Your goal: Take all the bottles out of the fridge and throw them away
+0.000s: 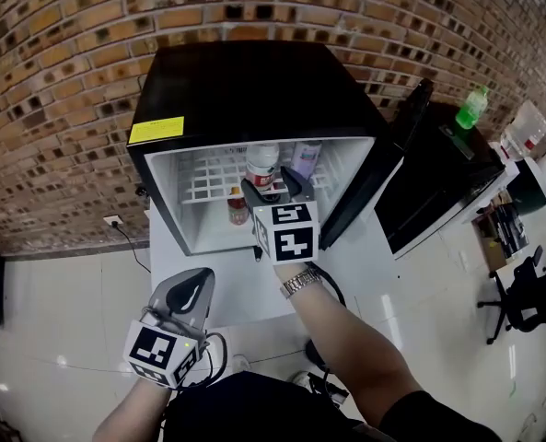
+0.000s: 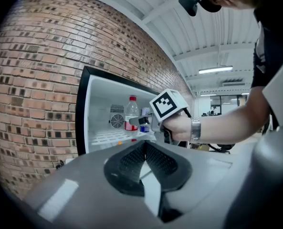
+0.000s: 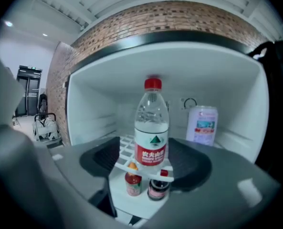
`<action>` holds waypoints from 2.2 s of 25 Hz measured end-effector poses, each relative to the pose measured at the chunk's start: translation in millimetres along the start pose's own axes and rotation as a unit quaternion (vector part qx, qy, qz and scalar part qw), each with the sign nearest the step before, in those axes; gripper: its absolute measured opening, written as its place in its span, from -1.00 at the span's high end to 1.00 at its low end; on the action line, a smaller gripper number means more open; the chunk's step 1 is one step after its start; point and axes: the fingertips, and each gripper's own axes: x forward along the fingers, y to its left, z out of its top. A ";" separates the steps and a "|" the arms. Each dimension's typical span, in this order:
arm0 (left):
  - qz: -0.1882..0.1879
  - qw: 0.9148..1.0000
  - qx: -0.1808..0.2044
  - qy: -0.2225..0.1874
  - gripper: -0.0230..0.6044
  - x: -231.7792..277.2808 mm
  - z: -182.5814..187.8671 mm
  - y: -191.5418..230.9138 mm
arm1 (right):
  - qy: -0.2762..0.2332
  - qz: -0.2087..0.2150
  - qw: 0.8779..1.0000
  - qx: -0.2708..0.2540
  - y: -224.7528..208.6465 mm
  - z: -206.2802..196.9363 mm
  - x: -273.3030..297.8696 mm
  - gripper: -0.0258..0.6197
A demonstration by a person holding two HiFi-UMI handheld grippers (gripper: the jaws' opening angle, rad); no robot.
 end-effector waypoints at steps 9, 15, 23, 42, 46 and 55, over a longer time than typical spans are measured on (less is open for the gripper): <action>0.005 1.000 -0.007 0.007 0.91 1.4 -4.9 29.9 | 0.011 -0.026 1.000 0.010 -12.2 0.2 39.3 -0.04; 0.006 1.000 -0.011 0.013 0.91 0.4 -9.9 38.9 | 0.017 -0.035 0.999 0.007 -15.2 -0.3 47.5 -0.04; 0.001 1.000 -0.012 0.016 0.91 -0.6 -13.1 38.7 | 0.007 -0.021 1.000 0.011 -8.2 -1.6 33.2 0.01; -0.035 0.999 -0.004 0.014 0.91 5.6 -8.4 -50.1 | -0.010 0.018 1.000 -0.001 -0.8 -32.1 -100.9 0.03; -0.043 0.999 -0.003 0.016 0.91 11.2 -9.7 -90.4 | -0.005 0.025 1.000 -0.002 -12.8 -49.4 -144.8 0.03; -0.073 0.997 0.006 0.030 0.91 26.9 -21.6 -190.1 | 0.025 0.031 0.999 -0.004 -48.5 -111.6 -243.3 0.03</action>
